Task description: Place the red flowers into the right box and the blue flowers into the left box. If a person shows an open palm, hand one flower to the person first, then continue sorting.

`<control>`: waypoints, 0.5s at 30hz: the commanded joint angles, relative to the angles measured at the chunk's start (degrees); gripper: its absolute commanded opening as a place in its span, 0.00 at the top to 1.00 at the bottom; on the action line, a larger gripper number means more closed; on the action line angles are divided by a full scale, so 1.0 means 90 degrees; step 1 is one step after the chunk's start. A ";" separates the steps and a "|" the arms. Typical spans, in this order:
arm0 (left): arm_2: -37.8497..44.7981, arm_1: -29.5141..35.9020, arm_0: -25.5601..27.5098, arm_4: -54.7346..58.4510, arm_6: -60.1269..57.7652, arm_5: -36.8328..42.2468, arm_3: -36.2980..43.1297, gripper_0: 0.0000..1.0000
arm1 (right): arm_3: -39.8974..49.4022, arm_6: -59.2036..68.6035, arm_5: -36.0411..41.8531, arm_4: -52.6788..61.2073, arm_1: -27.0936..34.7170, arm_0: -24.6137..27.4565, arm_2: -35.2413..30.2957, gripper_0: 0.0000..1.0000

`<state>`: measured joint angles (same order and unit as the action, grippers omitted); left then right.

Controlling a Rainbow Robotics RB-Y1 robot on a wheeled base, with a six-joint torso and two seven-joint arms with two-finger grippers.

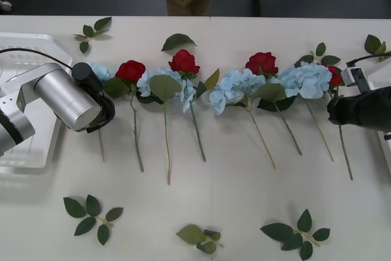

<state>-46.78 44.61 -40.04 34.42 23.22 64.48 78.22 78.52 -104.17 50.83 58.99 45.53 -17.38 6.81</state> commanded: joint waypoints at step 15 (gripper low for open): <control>0.0227 0.0601 -0.0453 0.0688 -0.0129 0.1674 0.1397 1.00 | -0.0482 -0.0496 0.0612 0.1111 0.2939 -0.0100 -0.0835 1.00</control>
<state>-46.74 46.05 -41.07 37.46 23.22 75.52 85.38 78.30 -104.63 58.58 69.26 67.88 -17.37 0.81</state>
